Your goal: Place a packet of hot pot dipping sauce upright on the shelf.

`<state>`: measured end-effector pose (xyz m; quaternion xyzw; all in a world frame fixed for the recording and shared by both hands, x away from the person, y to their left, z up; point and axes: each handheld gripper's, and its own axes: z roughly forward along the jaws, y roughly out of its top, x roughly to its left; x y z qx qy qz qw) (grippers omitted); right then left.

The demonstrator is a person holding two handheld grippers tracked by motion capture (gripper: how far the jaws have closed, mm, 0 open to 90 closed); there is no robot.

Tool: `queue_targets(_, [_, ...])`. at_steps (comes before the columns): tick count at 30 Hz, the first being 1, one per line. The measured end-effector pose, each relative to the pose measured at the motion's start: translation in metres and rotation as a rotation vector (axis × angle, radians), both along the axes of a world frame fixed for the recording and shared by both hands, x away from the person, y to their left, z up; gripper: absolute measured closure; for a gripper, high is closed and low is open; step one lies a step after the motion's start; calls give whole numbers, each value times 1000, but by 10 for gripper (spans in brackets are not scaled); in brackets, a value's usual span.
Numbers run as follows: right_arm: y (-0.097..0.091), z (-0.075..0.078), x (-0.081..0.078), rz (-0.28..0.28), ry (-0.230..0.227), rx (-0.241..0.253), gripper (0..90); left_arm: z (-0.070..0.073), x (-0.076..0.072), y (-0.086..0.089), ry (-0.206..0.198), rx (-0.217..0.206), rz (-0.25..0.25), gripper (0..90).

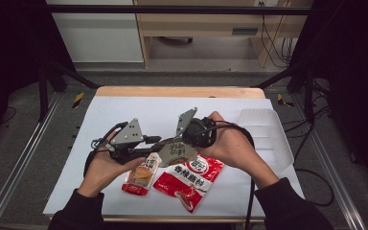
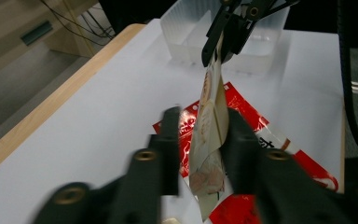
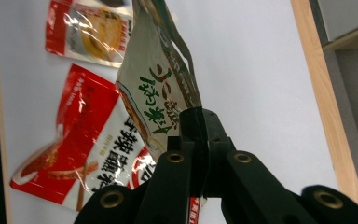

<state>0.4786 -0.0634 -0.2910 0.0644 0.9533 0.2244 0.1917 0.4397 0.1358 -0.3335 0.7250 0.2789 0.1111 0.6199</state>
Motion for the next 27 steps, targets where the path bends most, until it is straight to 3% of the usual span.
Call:
queue_targets(5, [-13, 8, 10, -30, -12, -7, 900, -14, -1, 10, -15, -7, 62, 391])
queue_targets(8, [-23, 13, 17, -49, -22, 1, 900, -27, -1, 18, -5, -3, 111, 293])
queue_targets(15, [-52, 28, 28, -105, -57, 19, 900, -64, 3, 51, 37, 36, 279, 112])
queue_targets(17, [-62, 32, 30, -120, -67, 26, 900, -74, 2, 66, 30, 95, 292, 94])
queue_targets(18, [-67, 34, 31, -129, -70, 29, 900, -69, 5, 98, -15, 482, 176, 83])
queue_targets(27, [-109, 44, 40, -208, -102, 70, 900, -97, 5, 136, 35, 469, 299, 58])
